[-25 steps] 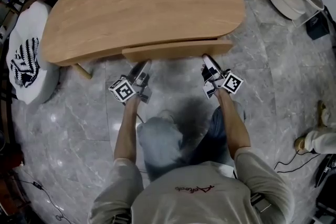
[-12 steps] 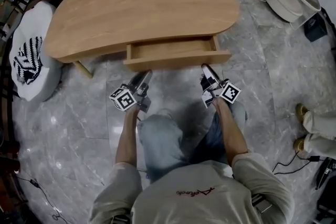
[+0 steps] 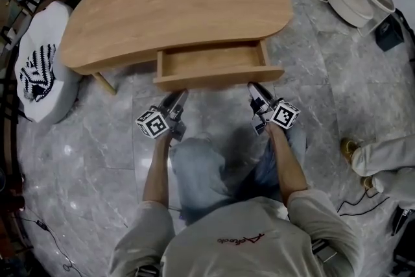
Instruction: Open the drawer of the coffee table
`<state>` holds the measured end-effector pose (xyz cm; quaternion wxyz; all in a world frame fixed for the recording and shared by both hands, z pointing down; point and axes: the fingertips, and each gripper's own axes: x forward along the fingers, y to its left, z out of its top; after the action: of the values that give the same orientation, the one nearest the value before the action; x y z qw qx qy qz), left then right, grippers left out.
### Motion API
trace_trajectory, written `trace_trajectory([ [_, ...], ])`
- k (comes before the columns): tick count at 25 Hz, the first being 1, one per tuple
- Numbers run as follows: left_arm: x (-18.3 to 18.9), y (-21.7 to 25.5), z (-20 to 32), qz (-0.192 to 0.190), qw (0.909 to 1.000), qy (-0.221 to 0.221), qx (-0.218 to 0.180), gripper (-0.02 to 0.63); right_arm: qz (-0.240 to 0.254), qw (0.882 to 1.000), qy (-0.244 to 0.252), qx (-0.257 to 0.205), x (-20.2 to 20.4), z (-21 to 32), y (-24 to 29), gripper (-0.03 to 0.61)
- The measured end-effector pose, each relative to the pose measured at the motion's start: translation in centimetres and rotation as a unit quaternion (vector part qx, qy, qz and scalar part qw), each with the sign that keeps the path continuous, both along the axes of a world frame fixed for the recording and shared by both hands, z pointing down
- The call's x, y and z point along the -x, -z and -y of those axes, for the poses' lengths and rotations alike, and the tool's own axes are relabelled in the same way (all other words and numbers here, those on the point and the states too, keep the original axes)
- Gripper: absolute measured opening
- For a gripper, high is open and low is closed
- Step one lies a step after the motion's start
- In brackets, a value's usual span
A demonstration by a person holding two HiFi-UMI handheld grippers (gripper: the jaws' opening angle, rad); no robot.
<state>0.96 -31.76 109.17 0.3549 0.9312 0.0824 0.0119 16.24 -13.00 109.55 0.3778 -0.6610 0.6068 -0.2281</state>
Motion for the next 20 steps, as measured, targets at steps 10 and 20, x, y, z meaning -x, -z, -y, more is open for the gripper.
trace_trajectory([
  [10, 0.8, -2.0, -1.0, 0.081, 0.9827, -0.001, -0.167, 0.037, -0.149, 0.971, -0.026, 0.186, 0.2, 0.5, -3.3, 0.109],
  [20, -0.5, -4.2, -1.1, 0.136, 0.9509, -0.019, -0.278, 0.002, -0.317, 0.897, 0.018, 0.307, 2.8, 3.9, -5.3, 0.005],
])
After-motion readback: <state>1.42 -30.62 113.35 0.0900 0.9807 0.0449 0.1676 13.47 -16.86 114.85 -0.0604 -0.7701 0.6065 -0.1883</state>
